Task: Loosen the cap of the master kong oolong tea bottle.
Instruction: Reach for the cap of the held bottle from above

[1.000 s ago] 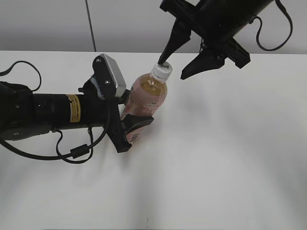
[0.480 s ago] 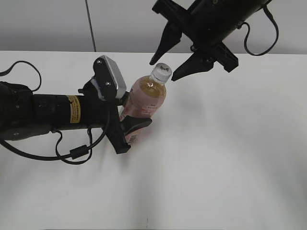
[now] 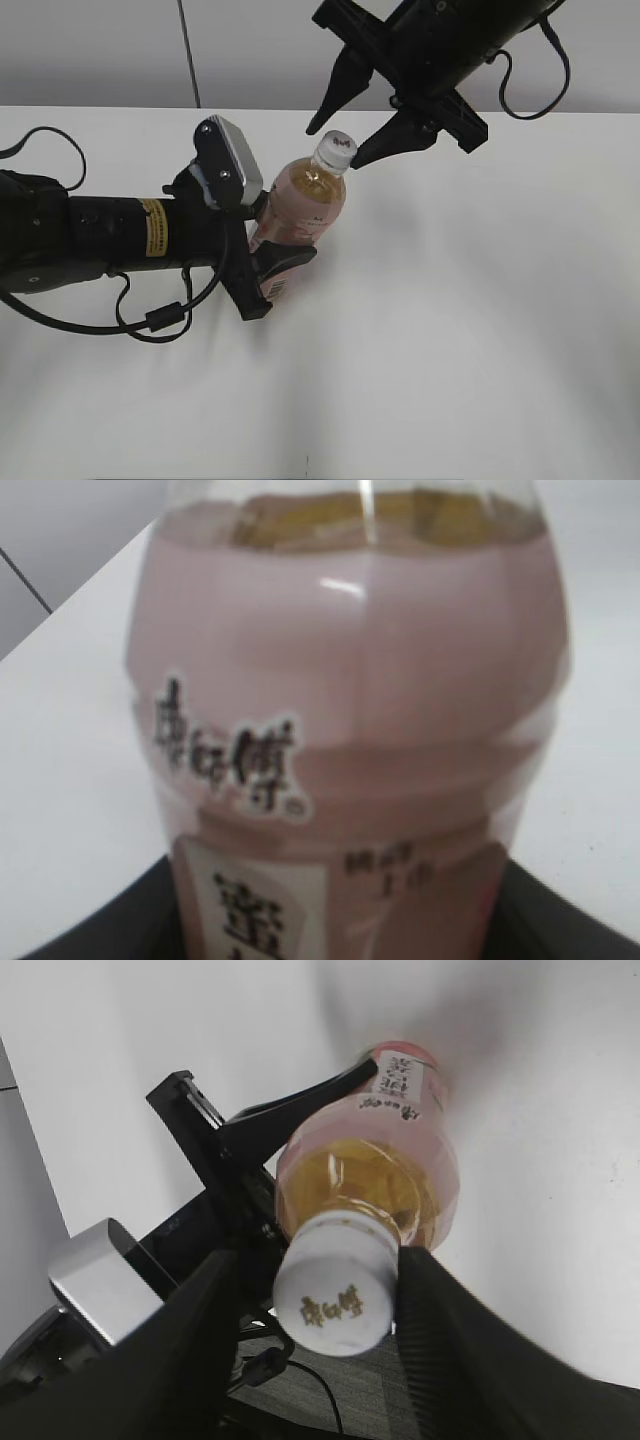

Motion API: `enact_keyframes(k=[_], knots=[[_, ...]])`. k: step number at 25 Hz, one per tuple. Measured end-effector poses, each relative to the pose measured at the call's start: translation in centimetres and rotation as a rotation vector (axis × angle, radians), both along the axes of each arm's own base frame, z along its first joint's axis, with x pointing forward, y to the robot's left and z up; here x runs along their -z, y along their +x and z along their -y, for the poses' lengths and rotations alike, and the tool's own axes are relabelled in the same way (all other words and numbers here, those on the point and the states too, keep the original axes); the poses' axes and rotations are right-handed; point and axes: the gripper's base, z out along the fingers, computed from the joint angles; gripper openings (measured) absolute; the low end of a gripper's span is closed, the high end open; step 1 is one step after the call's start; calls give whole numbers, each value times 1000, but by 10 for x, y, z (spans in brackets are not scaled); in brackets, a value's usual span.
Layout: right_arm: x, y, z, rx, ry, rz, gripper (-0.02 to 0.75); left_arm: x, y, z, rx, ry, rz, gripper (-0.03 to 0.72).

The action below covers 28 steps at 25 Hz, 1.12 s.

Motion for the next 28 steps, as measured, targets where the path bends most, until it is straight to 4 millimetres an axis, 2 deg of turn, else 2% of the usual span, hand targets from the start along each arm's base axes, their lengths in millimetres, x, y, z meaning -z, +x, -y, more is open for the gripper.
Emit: enact_keyframes(k=[8, 18, 22, 28], knots=[[1, 0, 1, -6, -18, 3, 382, 0, 0, 0, 1, -2, 1, 386], [5, 1, 1, -12, -29, -9, 333, 0, 0, 0, 1, -1, 1, 386], [5, 0, 0, -23, -31, -4, 283, 0, 0, 0, 3, 2, 3, 386], [6, 0, 0, -81, -42, 36, 283, 0, 0, 0, 6, 3, 6, 386]])
